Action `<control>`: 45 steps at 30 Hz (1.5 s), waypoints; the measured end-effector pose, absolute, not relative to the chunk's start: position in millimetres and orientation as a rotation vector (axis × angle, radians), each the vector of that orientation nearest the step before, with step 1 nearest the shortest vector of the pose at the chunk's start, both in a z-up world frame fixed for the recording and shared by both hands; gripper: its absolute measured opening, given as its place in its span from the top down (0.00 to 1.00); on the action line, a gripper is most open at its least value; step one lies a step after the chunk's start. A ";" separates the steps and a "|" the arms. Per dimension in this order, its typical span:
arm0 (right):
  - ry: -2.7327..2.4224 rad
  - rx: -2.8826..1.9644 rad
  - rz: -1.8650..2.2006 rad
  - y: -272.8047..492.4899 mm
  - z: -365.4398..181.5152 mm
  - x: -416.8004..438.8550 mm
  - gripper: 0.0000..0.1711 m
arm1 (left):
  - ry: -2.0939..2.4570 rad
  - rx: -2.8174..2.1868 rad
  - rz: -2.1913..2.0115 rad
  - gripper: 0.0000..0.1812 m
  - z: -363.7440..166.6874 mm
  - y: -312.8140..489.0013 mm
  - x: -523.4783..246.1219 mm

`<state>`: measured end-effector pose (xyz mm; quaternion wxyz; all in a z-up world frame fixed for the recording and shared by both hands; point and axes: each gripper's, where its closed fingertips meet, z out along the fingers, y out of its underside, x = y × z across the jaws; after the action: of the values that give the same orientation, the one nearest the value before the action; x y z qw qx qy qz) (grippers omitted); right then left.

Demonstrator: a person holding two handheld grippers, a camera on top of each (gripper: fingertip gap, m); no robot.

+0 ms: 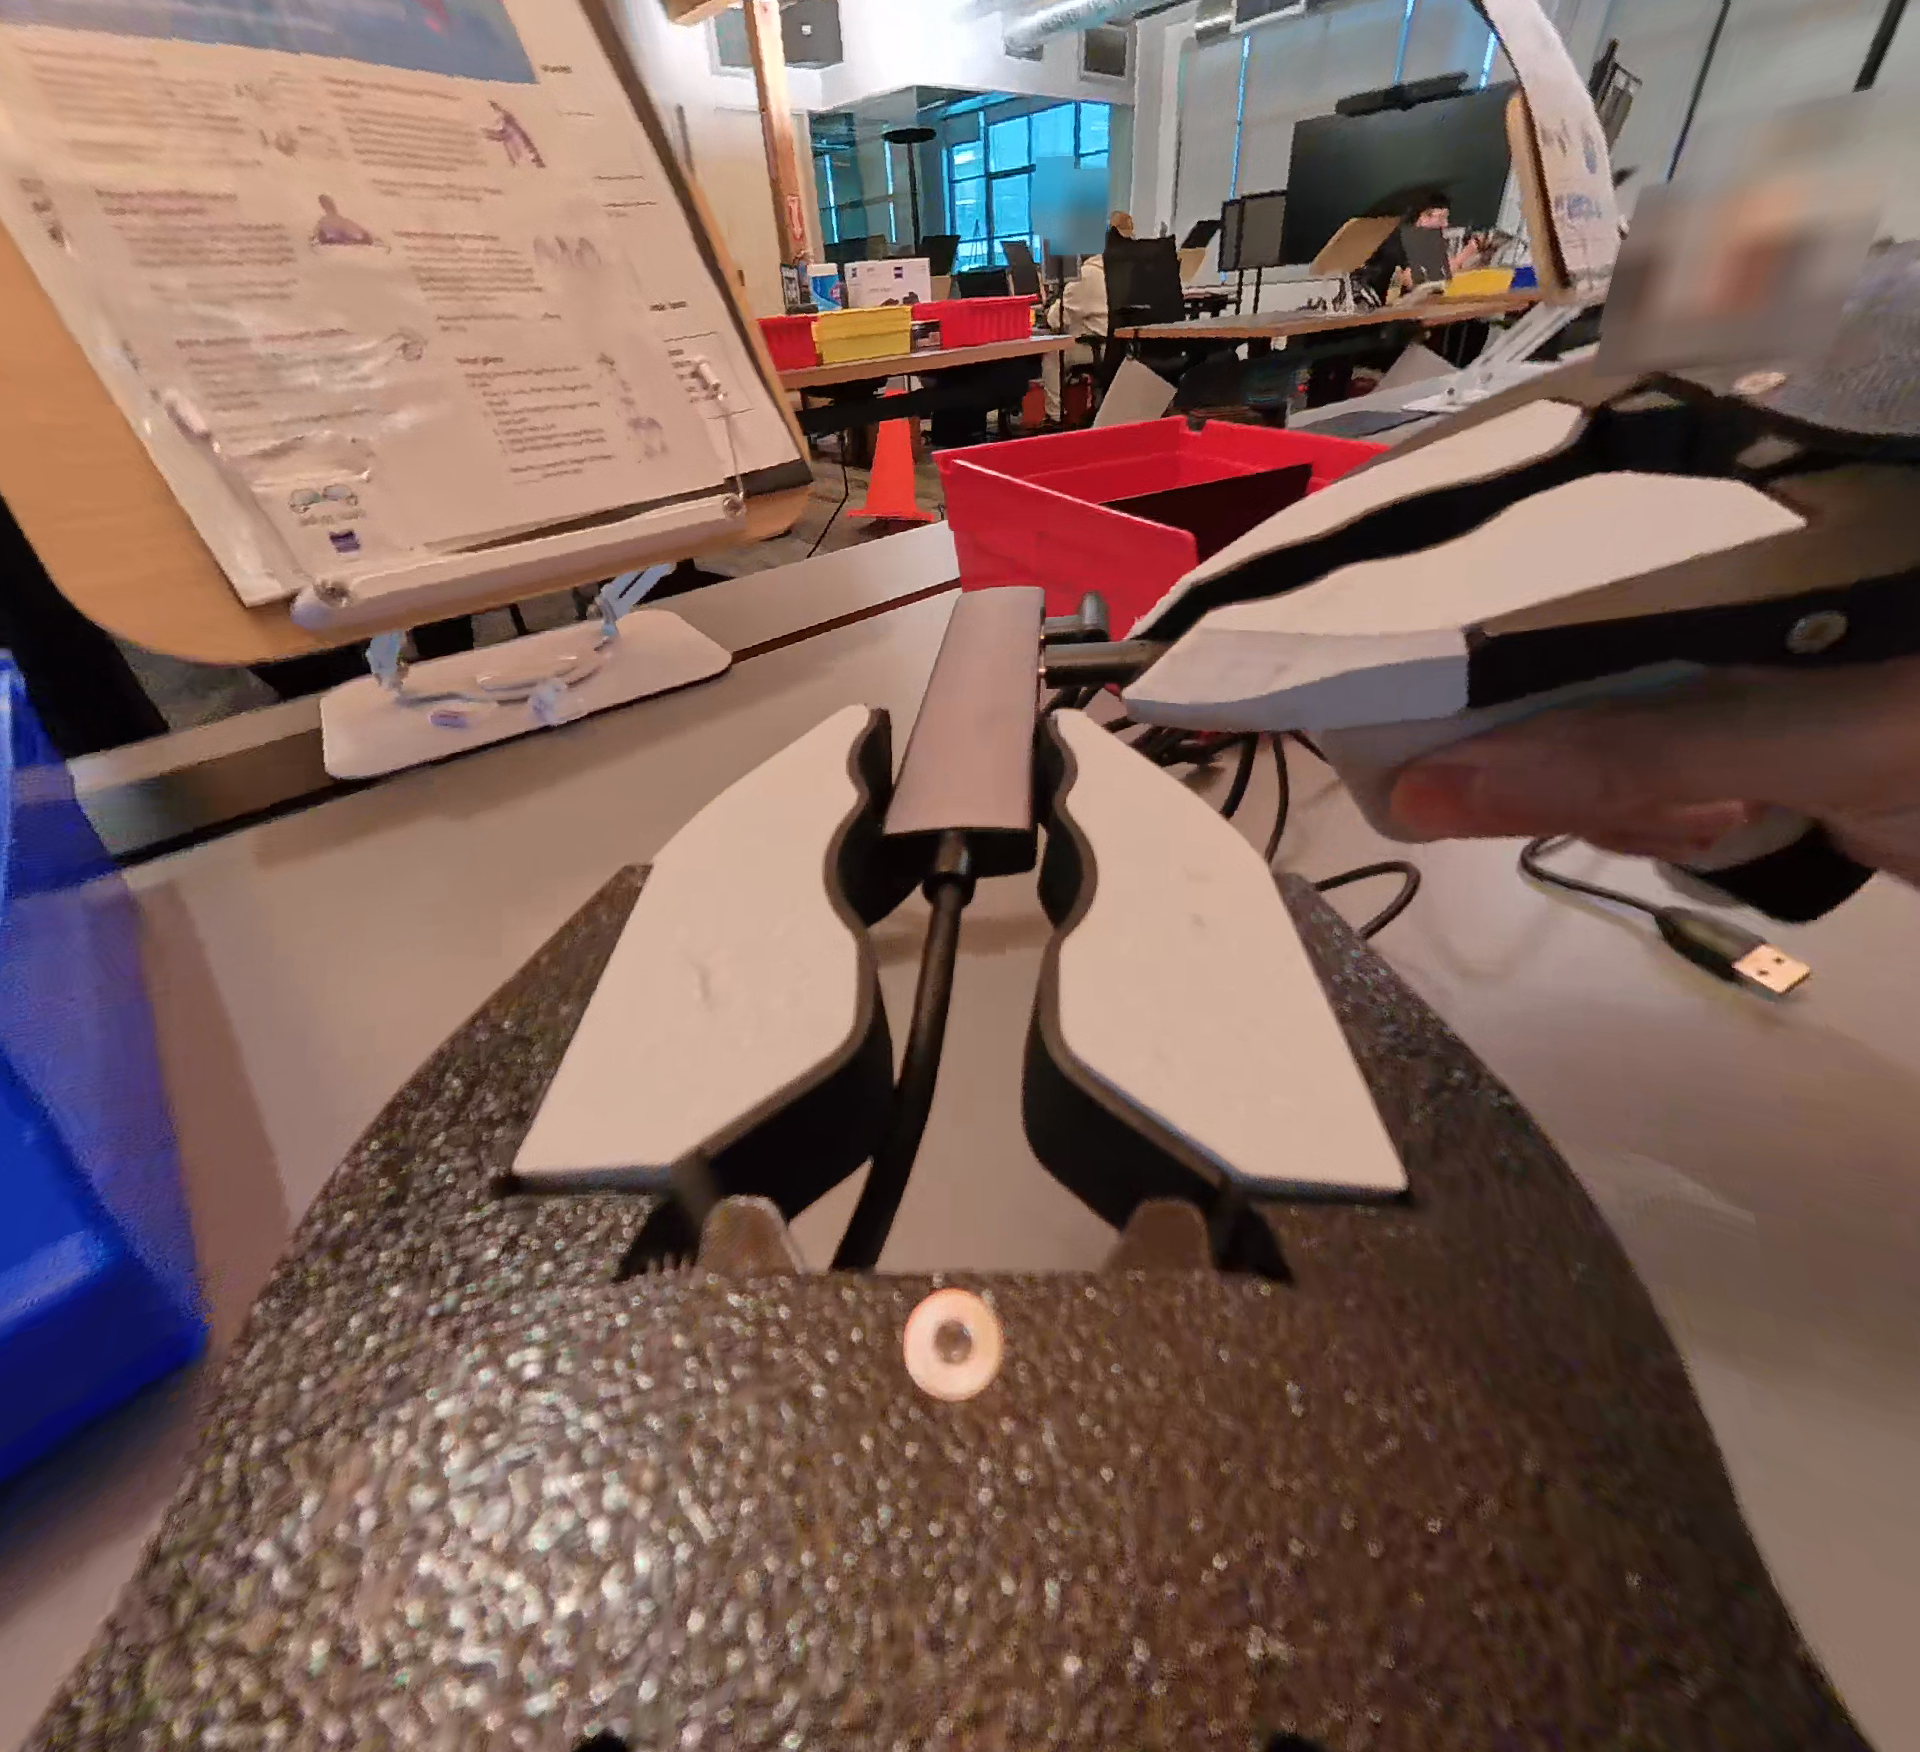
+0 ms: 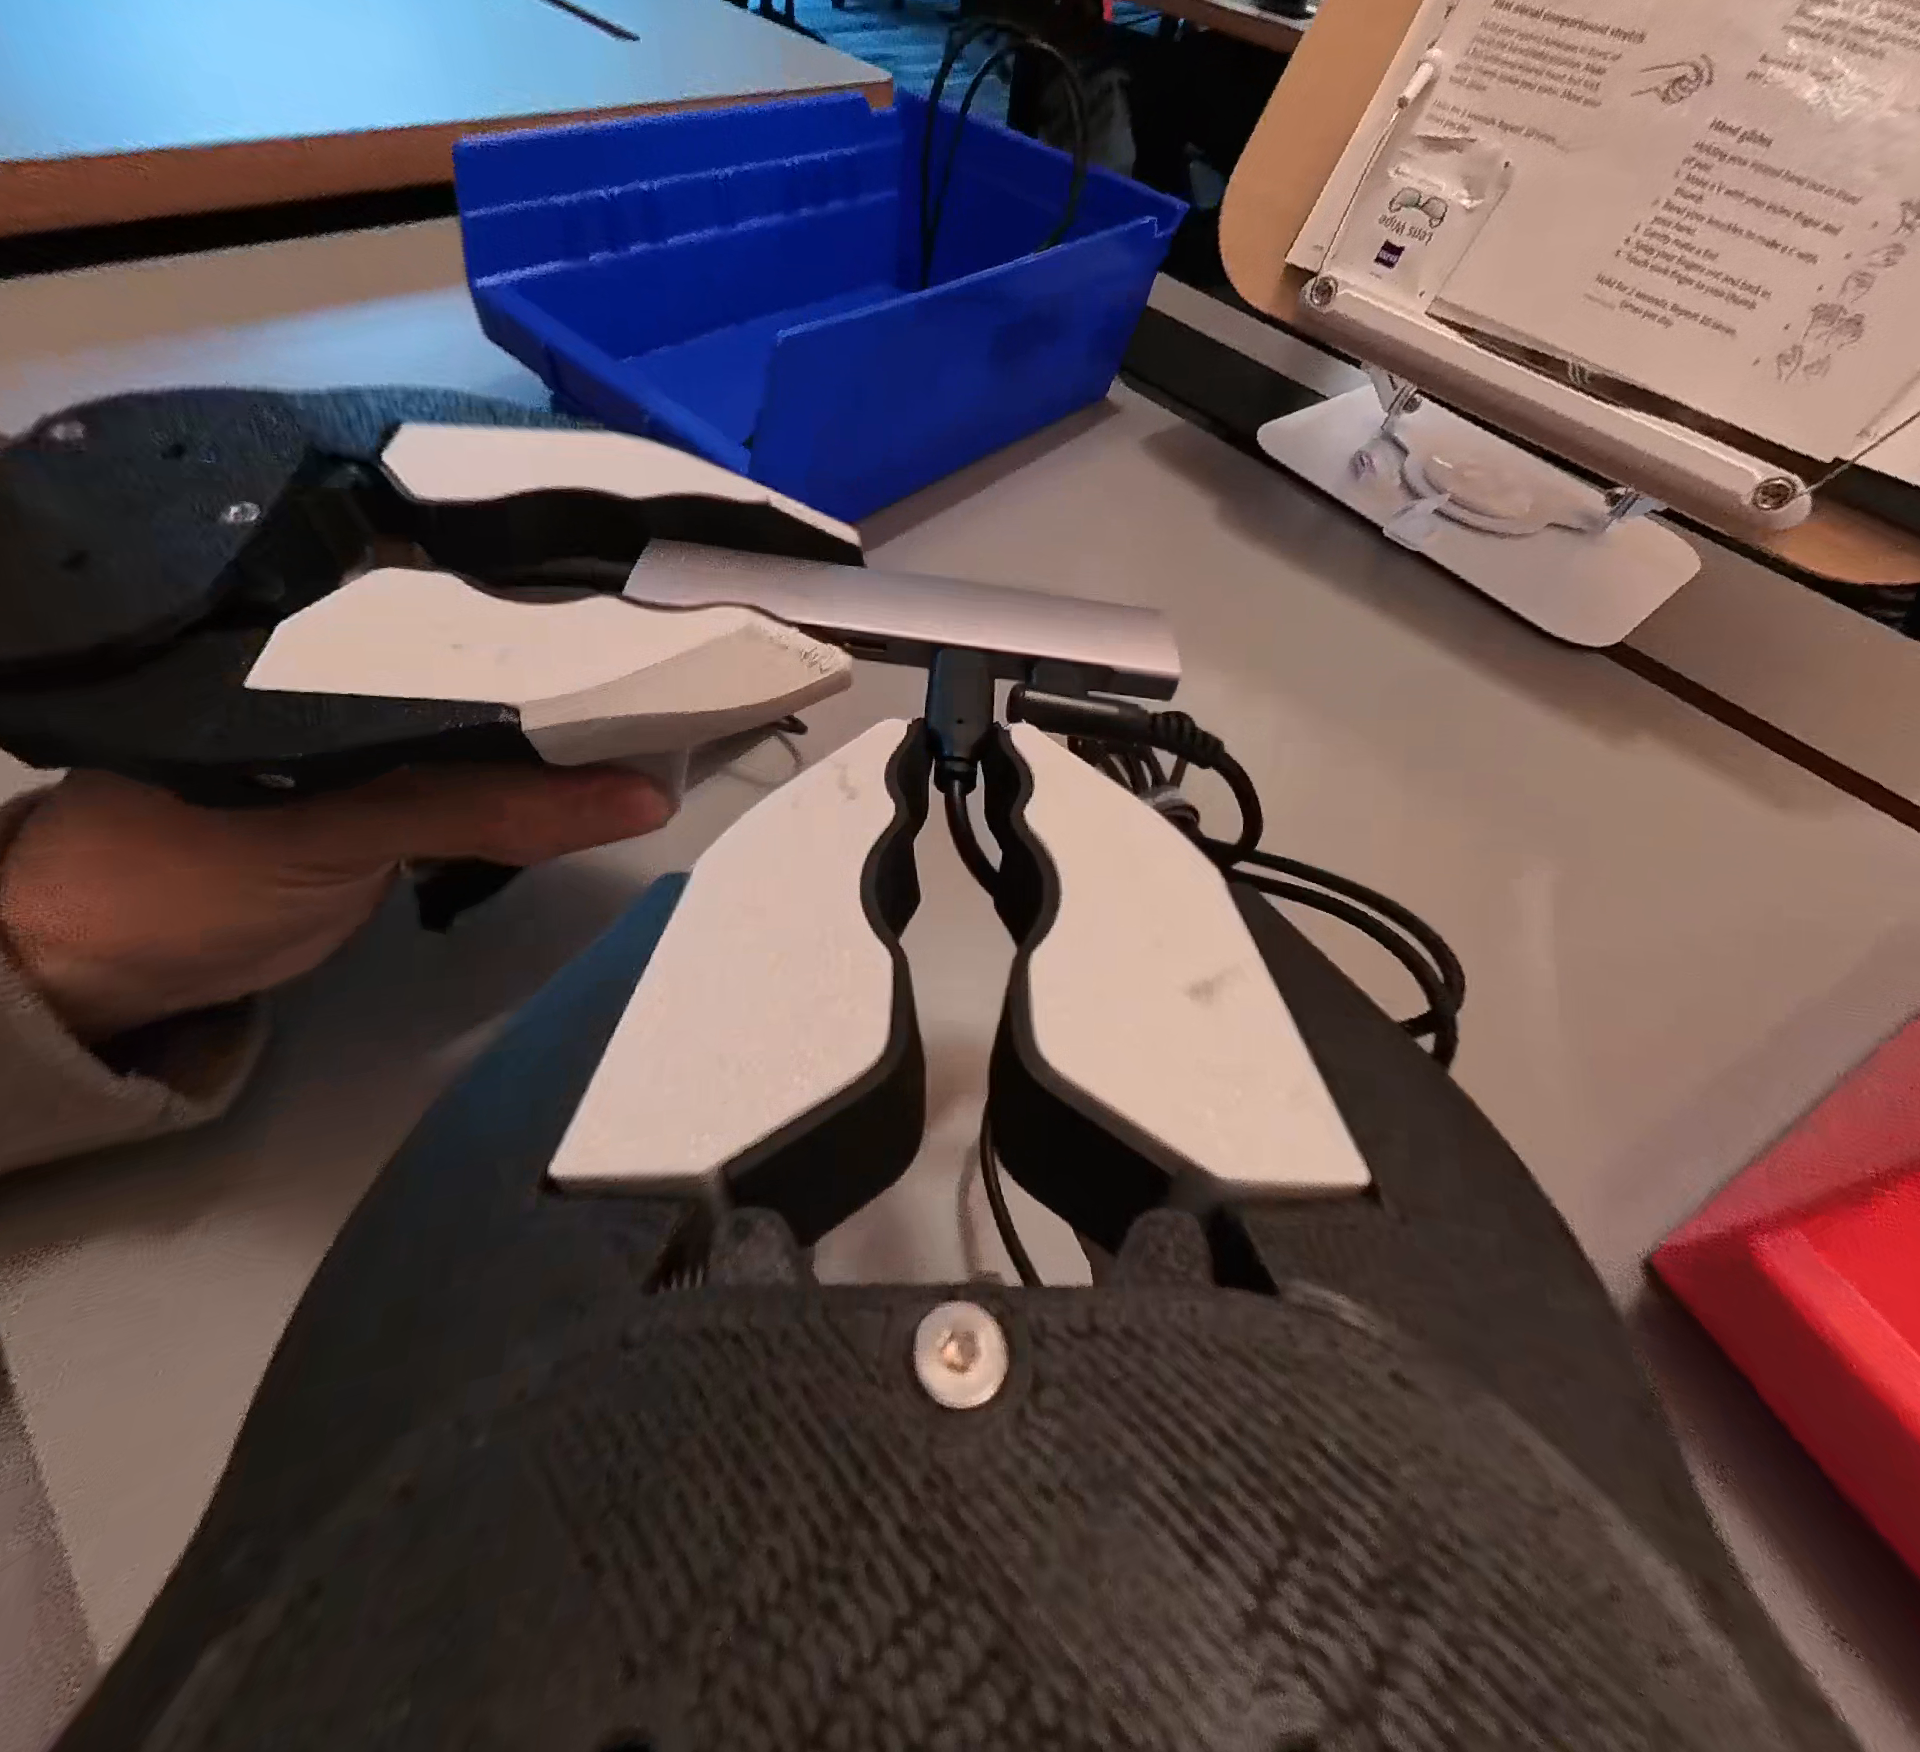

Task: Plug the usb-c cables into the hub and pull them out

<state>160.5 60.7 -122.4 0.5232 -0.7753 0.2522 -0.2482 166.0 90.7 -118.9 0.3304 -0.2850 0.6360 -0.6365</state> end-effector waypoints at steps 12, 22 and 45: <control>0.566 -1.728 -0.594 -37.3 -41.1 121.2 0.93 | 1.492 -0.707 -1.659 0.87 -73.4 110.1 157.5; 0.348 -1.657 -1.001 -113.3 163.9 186.6 0.93 | 1.615 -0.726 -1.693 0.87 -105.8 87.7 161.0; 0.544 -1.581 -1.394 -211.8 401.2 296.5 0.93 | 1.672 -0.717 -1.751 0.87 -121.0 71.5 160.5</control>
<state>296.5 -211.8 401.2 0.4640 -0.6435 0.2213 -0.5672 160.5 71.5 -121.0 0.3034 -0.2707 0.6311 -0.6606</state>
